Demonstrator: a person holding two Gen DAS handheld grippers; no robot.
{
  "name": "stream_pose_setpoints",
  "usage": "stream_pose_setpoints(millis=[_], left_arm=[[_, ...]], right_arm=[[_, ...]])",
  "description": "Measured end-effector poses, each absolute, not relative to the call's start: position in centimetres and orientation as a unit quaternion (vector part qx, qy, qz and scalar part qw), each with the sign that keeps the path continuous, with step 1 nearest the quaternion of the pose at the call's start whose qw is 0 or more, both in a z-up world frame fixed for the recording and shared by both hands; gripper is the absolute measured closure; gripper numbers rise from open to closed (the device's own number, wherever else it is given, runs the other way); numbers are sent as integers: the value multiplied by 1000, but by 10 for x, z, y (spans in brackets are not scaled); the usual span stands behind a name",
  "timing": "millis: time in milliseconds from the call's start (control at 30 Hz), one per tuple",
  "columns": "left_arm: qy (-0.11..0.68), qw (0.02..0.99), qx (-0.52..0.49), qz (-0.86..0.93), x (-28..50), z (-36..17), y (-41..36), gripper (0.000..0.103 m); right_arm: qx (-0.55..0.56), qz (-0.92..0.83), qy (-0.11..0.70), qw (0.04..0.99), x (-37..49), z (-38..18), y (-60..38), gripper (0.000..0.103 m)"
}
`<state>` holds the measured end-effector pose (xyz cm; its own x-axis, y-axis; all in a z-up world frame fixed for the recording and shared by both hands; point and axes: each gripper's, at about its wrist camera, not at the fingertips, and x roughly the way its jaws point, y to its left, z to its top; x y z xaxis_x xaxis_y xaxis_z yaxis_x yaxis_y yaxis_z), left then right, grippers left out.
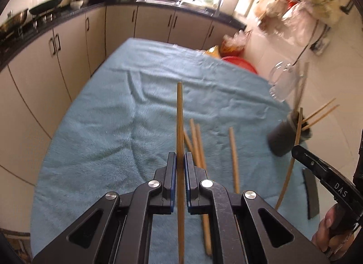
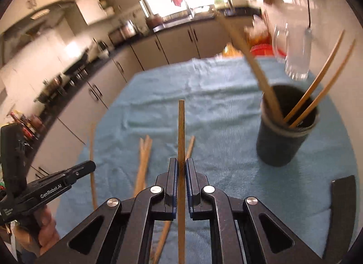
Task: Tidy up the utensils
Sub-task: 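Lift both held chopsticks upright off the towel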
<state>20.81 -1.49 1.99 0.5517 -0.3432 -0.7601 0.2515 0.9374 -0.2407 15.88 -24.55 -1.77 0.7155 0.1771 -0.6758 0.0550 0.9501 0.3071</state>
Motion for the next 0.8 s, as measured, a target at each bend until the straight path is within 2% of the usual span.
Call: stream_pose_setpoints(millis=[267,800], left_arm=[[399,896,-44,-189,176,55,-19,97],[387,901,-48,-187,166,68,-19,97]], right_arm=[[153,33,295,943,107,15,-249,96],[189,16,265,945,90,23,-272,96]])
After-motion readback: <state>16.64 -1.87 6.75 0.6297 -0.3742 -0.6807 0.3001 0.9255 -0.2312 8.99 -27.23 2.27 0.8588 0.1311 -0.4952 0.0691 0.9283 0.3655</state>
